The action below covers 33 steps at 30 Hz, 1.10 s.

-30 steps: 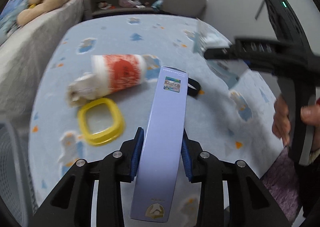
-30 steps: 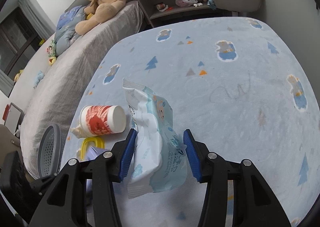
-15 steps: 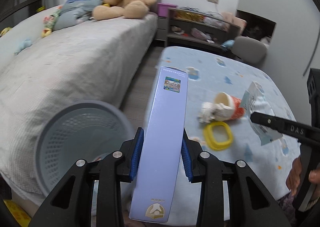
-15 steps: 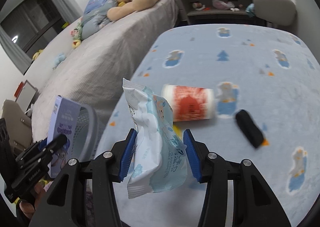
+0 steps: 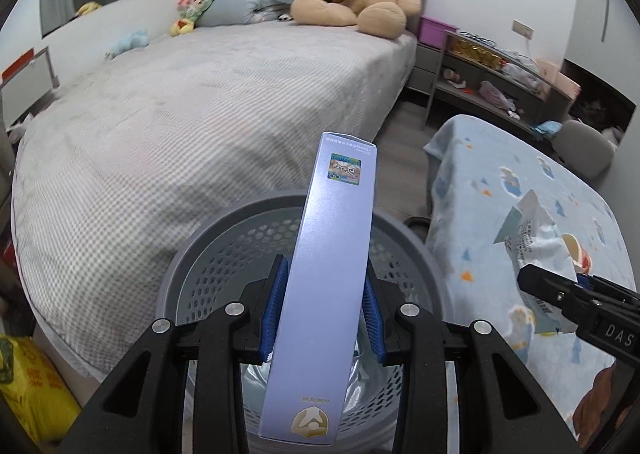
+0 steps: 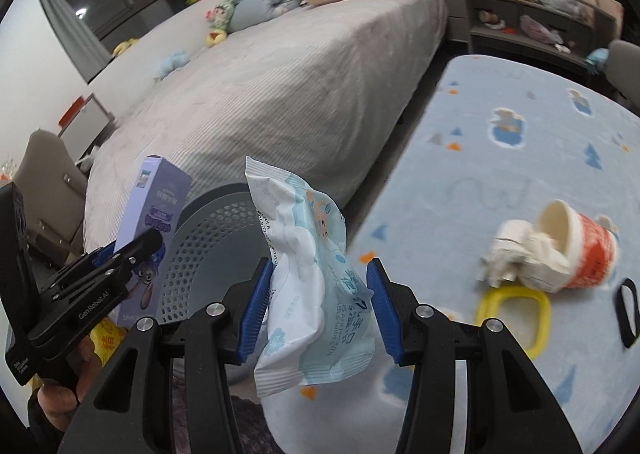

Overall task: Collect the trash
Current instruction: 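Carry the box and wipes over the wastebasket and open both tools, then withdraw both tools from the wastebasket back to the table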

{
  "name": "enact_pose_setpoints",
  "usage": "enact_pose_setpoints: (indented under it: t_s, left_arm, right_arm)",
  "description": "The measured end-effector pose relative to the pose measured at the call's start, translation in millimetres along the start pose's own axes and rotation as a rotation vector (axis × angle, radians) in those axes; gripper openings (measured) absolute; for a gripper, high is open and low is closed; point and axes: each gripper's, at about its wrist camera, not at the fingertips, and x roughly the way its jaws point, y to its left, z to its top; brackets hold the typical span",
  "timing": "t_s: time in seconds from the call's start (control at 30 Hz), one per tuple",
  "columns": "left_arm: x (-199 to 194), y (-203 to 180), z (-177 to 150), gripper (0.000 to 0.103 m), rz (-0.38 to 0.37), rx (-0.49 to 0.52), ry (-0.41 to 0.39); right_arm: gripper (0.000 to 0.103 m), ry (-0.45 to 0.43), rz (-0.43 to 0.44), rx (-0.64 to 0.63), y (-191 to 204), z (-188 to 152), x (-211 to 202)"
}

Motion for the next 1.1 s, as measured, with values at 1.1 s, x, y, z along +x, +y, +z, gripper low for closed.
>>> enact_pose_setpoints:
  t_s: [1.1]
  left_arm:
    - [16.1, 26.1, -14.6, 0.055, 0.04, -0.086, 0.046]
  right_arm:
    - [0.066, 0.066, 0.027, -0.133, 62.2, 7.5, 57.9]
